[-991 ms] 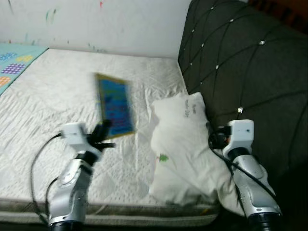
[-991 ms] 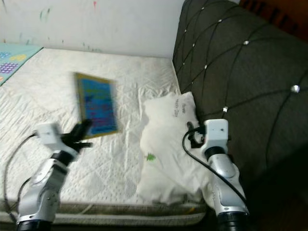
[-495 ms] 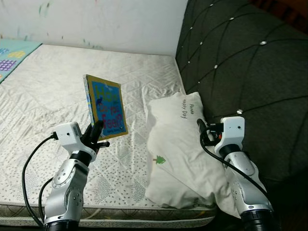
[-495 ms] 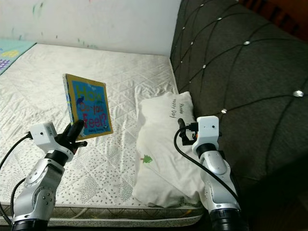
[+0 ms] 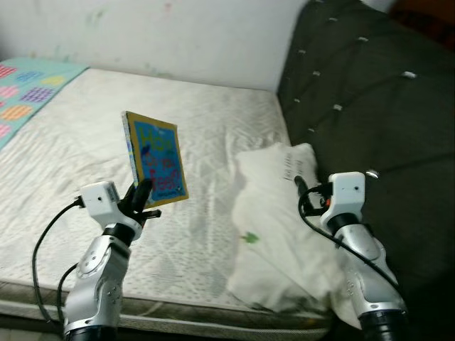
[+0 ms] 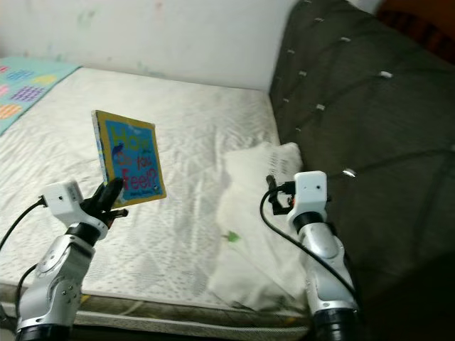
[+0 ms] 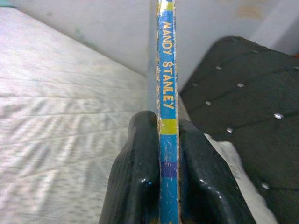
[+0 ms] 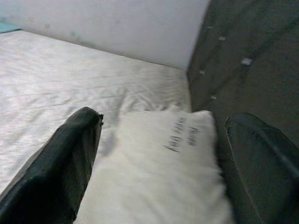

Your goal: Clean up the room

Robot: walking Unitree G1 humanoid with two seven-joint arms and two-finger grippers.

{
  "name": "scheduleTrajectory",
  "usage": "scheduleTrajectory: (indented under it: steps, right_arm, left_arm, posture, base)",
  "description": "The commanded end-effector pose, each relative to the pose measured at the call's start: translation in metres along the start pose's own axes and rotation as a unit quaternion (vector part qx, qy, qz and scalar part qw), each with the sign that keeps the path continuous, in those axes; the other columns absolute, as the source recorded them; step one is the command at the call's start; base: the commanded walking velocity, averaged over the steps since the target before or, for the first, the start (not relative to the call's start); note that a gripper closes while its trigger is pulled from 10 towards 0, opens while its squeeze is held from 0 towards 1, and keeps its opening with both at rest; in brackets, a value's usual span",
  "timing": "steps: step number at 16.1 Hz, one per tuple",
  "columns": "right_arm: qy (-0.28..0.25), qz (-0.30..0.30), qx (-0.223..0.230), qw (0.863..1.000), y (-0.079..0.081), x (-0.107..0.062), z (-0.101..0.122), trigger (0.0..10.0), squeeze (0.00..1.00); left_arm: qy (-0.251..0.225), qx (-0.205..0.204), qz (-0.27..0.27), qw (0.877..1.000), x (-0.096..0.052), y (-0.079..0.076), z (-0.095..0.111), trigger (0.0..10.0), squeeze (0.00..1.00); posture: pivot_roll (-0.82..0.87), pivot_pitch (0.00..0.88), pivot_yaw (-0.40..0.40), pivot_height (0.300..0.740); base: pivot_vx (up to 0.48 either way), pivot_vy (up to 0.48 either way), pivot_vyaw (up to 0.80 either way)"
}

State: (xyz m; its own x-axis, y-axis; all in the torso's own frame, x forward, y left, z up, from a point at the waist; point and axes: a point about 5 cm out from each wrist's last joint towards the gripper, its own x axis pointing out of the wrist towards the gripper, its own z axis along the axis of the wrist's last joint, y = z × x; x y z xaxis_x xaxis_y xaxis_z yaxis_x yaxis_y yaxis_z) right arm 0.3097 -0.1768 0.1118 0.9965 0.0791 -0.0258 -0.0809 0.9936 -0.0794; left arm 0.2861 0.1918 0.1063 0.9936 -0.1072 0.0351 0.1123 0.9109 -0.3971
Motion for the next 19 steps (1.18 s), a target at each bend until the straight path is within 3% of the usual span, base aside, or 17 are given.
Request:
scheduleTrajectory:
  steps: [1,5,12,16,19]
  right_arm:
    - [0.0,-0.004,-0.005,1.0,-0.0037,-0.0007,-0.0002,10.0,0.0]
    - [-0.001,-0.003,-0.005,1.0,-0.0033,0.0004,0.0002,10.0,0.0]
    - [-0.004,0.003,-0.009,1.0,-0.0022,0.0013,0.0012,10.0,0.0]
    - [-0.003,0.004,-0.015,1.0,-0.0022,0.0014,0.0012,10.0,0.0]
    - [0.0,0.002,-0.013,1.0,-0.0029,0.0004,-0.0001,10.0,0.0]
  left_arm:
    - [-0.018,0.003,-0.011,1.0,0.0038,-0.0039,0.0091,10.0,0.0]
    - [-0.02,0.003,-0.01,1.0,0.0047,-0.0036,0.0099,10.0,0.0]
    - [-0.012,0.001,0.004,1.0,0.0051,0.0007,0.0085,10.0,0.0]
    - [0.002,0.011,0.008,1.0,0.0048,0.0019,0.0044,10.0,0.0]
    - [0.002,0.016,0.013,1.0,0.0039,0.0033,0.0042,10.0,0.0]
  posture:
    - [-0.03,0.0,-0.078,0.74]
    - [-0.03,0.0,-0.078,0.74]
    - [-0.03,0.0,-0.08,0.74]
    - [-0.03,0.0,-0.082,0.74]
    - [-0.03,0.0,-0.082,0.74]
  base:
    - [0.0,0.472,0.0]
    - [0.0,0.404,0.0]
    - [0.0,0.0,0.0]
    - [0.0,0.0,0.58]
    - [0.0,0.0,0.0]
